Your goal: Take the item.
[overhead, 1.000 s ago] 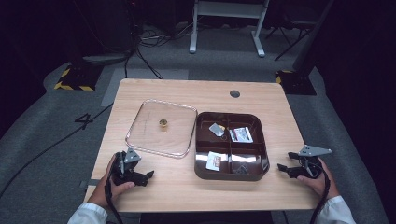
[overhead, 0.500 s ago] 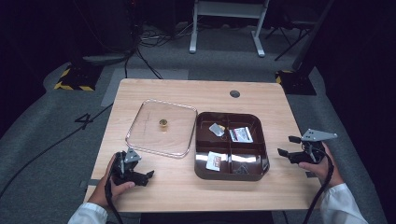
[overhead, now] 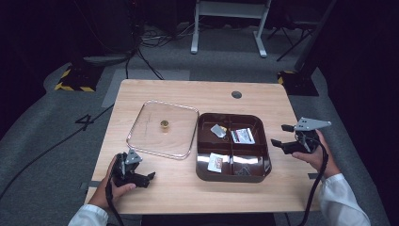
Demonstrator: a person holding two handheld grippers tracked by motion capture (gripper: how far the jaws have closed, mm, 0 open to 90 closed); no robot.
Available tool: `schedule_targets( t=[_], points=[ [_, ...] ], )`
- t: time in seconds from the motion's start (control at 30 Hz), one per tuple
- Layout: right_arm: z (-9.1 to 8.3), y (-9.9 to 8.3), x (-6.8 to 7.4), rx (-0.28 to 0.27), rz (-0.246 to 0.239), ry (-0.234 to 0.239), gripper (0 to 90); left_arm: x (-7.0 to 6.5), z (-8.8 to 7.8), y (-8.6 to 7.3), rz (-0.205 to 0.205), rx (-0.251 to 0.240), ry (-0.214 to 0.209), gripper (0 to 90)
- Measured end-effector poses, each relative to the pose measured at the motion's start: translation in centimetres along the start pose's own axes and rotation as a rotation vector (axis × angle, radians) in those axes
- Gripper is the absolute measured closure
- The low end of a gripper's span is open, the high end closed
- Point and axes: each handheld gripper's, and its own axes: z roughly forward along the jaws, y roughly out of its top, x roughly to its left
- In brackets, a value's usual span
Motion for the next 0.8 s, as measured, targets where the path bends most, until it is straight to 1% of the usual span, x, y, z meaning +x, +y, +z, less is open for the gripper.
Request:
schedule_targets(
  t=[0.17,0.53,0.67,0.73,0.8],
  points=[
    [1.0,1.5,0.5,0.006,-0.031,0.013,22.0,0.0,0.0,0.0,0.001,0.000,0.000,0.1],
    [2.5,3.0,0.9,0.019,-0.043,0.035,23.7,0.0,0.0,0.0,0.001,0.000,0.000,0.1],
    [3.5,3.6,1.1,0.033,-0.057,0.035,24.9,0.0,0.0,0.0,0.001,0.000,0.000,0.1],
    [4.0,3.8,1.1,0.039,-0.052,0.047,25.3,0.0,0.0,0.0,0.001,0.000,0.000,0.1],
    [4.5,4.1,1.1,0.049,-0.055,0.048,25.4,0.0,0.0,0.0,0.000,0.000,0.000,0.1]
  ],
)
